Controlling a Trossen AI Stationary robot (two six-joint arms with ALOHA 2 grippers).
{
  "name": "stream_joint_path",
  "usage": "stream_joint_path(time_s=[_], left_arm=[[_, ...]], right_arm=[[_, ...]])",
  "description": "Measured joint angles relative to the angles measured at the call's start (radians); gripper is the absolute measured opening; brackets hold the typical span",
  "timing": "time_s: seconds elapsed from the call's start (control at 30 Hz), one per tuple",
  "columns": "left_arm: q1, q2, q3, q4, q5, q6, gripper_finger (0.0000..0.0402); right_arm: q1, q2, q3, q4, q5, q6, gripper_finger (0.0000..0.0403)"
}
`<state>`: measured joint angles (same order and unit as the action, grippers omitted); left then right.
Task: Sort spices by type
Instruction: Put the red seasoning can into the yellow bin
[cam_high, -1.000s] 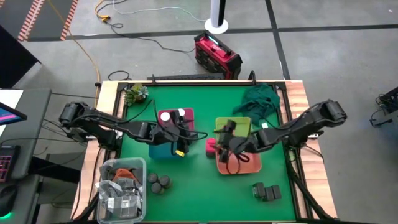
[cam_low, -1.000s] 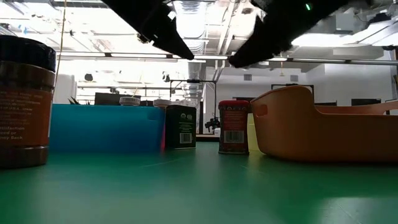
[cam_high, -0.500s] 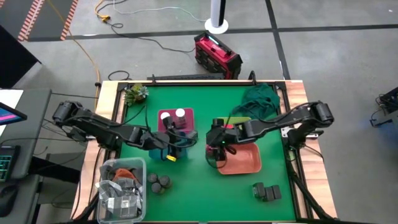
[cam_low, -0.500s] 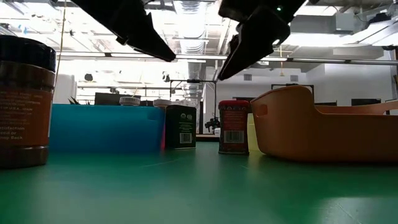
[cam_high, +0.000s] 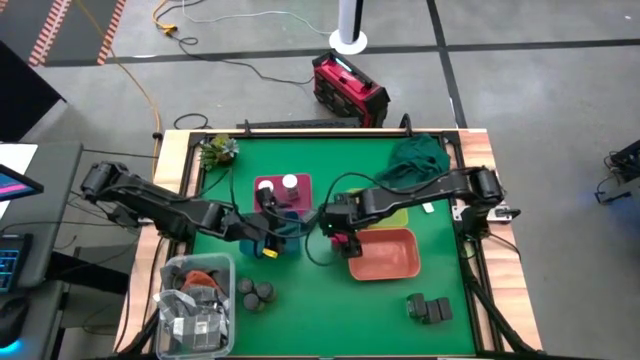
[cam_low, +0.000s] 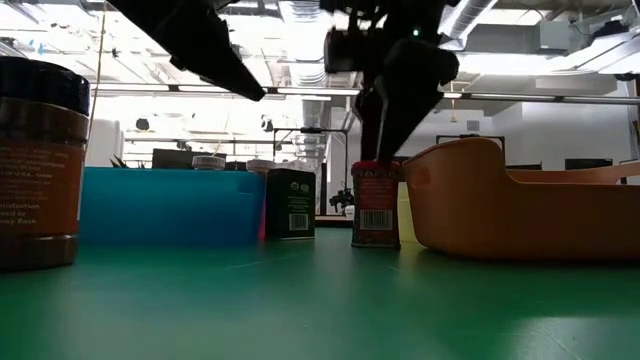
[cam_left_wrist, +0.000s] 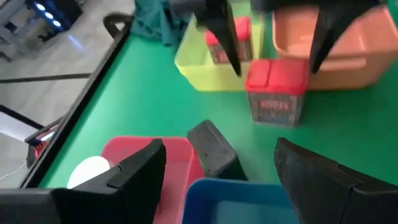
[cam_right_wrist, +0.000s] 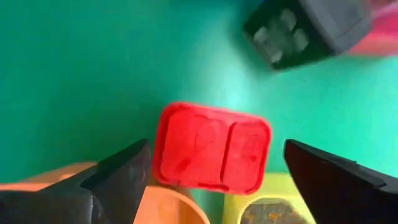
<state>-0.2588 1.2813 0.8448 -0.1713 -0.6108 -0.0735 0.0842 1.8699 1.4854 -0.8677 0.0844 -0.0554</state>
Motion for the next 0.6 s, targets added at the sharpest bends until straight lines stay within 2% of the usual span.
stream_joint_path(time_s=[0.23, 0.6], left_arm=[[-0.029, -0.083, 0.0, -0.101, -0.138, -0.042, 0.0283], [-0.03, -0.154, 0.0, -0.199, -0.167, -0.079, 0.0283]], right_arm=[[0.001, 0.003, 0.004, 0.001, -0.009, 0.02, 0.0399], [-0.021, 0.003, 0.004, 0.016, -0.035, 0.045, 0.04]])
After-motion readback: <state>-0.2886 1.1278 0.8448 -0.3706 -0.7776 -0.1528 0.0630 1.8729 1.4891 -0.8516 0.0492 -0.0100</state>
